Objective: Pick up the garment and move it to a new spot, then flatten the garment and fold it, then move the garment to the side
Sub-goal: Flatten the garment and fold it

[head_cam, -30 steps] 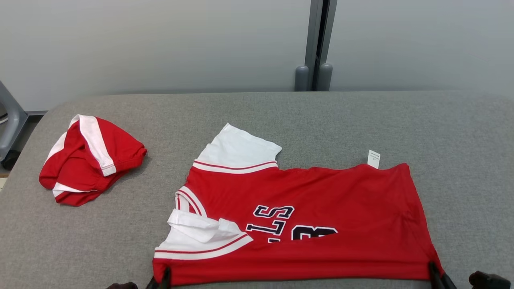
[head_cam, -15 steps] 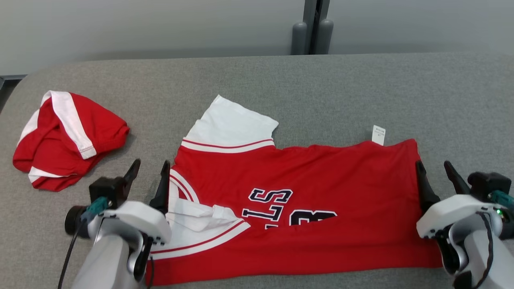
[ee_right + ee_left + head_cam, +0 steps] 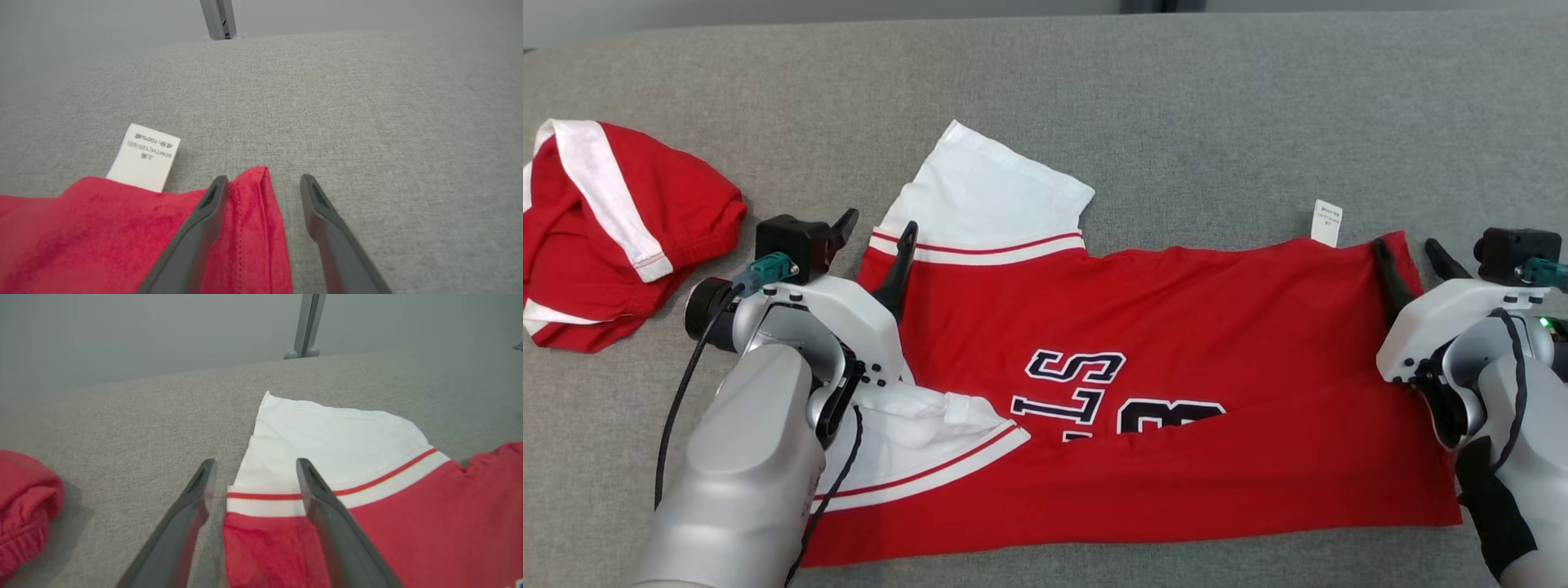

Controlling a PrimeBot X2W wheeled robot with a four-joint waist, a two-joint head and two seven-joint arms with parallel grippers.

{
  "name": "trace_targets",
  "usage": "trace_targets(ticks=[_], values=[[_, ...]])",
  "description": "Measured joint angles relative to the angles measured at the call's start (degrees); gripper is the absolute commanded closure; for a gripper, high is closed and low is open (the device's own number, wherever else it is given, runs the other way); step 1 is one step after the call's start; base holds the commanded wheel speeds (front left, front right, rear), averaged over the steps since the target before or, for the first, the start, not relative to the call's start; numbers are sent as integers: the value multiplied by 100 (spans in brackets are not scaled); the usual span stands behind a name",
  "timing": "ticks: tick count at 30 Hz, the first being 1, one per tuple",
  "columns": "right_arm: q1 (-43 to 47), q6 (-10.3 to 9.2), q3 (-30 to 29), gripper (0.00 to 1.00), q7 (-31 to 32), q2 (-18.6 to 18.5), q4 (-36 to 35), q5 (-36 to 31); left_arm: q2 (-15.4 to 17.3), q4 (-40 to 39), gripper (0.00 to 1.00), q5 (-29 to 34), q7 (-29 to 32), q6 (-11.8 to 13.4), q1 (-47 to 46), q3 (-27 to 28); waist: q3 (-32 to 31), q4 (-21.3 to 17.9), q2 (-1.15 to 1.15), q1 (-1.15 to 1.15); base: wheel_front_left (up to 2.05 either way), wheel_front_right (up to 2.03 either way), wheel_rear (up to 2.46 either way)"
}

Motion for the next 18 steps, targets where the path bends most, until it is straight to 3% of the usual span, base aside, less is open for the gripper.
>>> trace_targets(ticks=[2,3,4,6,7,18], values=[[-122,0,47,15,45,-4,111,18,-10,134,0,-59,-18,-1,-142,-70,109,2,0,0,0,0,0],[-237,0,148,34,73,-11,178,46,-15,254,0,-145,-31,-1,-297,-145,204,-2,0,0,0,0,0],[-237,0,148,34,73,-11,178,46,-15,254,0,-145,-31,-1,-297,-145,204,-2,0,0,0,0,0],[-393,0,327,73,91,-19,238,54,-24,411,0,-254,-51,-1,-549,-245,319,-19,0,0,0,0,0],[-421,0,386,100,91,-18,255,92,-20,466,0,-281,-58,-1,-629,-293,348,-27,0,0,0,0,0],[-604,1,871,100,-112,-18,140,349,-22,1120,0,-748,481,-4,-1582,-732,583,-232,0,0,0,0,0]])
